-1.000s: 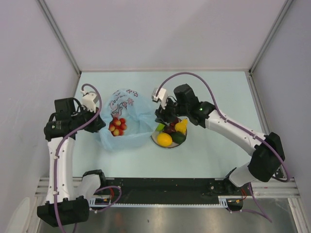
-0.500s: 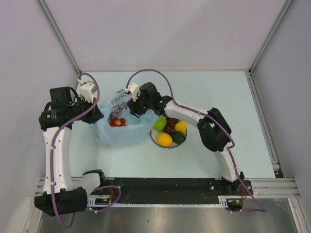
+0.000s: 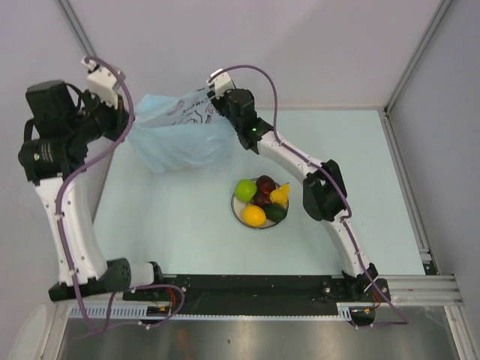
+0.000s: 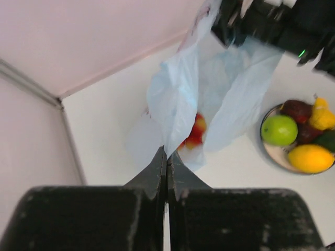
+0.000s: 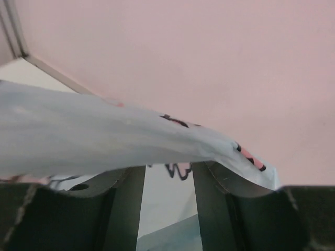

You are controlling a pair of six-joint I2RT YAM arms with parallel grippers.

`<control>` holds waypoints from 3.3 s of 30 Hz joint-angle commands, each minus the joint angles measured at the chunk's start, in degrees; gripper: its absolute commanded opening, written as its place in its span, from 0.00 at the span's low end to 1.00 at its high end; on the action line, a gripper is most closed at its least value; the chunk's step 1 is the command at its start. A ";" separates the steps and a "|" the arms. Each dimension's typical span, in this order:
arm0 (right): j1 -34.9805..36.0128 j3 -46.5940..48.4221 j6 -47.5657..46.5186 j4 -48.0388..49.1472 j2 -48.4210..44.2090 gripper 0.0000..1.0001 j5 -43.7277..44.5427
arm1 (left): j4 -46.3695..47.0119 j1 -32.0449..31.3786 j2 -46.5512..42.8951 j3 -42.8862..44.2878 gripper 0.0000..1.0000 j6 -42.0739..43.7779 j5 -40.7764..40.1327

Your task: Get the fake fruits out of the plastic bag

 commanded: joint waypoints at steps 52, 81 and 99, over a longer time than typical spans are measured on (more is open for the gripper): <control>5.10 16.04 38.06 4.69 24.48 0.46 -34.32 | -4.82 -0.07 -21.77 -42.65 0.00 -2.30 -4.50; 9.14 -42.41 14.59 7.77 -28.24 0.00 -49.45 | 12.58 4.76 -29.16 -56.10 0.00 -9.49 -3.63; 4.58 -30.19 25.49 15.86 -40.45 0.00 -41.72 | 16.80 7.66 -22.38 -36.24 0.00 -15.92 -16.01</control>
